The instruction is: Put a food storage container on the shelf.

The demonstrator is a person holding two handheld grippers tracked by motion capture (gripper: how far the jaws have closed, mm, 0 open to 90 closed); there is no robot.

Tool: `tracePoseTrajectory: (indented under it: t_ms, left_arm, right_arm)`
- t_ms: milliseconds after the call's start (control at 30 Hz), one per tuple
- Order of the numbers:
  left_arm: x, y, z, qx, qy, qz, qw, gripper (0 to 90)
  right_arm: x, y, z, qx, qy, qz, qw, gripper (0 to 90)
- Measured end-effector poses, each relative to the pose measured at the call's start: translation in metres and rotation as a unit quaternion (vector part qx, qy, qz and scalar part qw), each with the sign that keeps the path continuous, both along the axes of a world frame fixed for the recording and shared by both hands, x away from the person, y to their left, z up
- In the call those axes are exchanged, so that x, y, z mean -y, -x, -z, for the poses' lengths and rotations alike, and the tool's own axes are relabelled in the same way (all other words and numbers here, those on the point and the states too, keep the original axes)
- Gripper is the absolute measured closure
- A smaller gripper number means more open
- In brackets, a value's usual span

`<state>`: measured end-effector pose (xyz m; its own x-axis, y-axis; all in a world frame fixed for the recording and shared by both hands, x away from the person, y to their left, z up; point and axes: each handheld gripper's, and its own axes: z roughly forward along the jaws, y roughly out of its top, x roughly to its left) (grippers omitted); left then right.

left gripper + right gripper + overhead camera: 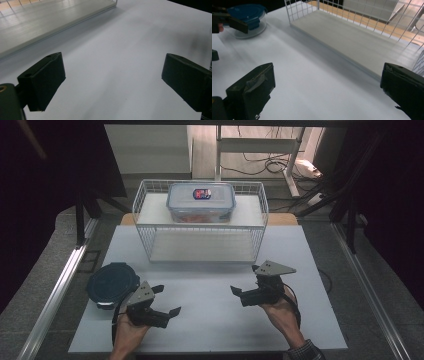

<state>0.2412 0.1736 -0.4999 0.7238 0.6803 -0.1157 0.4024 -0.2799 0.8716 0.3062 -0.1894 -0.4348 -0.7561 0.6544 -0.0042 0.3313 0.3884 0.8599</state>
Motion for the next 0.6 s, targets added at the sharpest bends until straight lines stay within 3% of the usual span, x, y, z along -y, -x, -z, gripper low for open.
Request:
tracePoseTrajectory:
  t_ms: [200,333,467,600]
  left_arm:
    - [0.0,0.006,0.008,-0.016,-0.003,0.008,0.9998,4.6]
    - [0.003,0.009,0.012,-0.019,-0.021,0.014,0.9995,5.1]
    - [0.007,0.012,0.015,-0.014,-0.043,0.022,0.9987,5.7]
    - [0.008,0.01,0.019,-0.027,-0.04,0.029,0.9984,5.7]
  right_arm:
    - [-0.001,0.011,0.014,-0.013,0.005,-0.01,0.9998,0.0]
    - [0.0,0.015,0.02,-0.016,0.009,-0.016,0.9997,0.0]
    - [0.008,0.02,0.033,-0.011,0.029,-0.011,0.9995,0.0]
    - [0.013,0.022,0.041,-0.015,0.038,-0.006,0.9992,0.0]
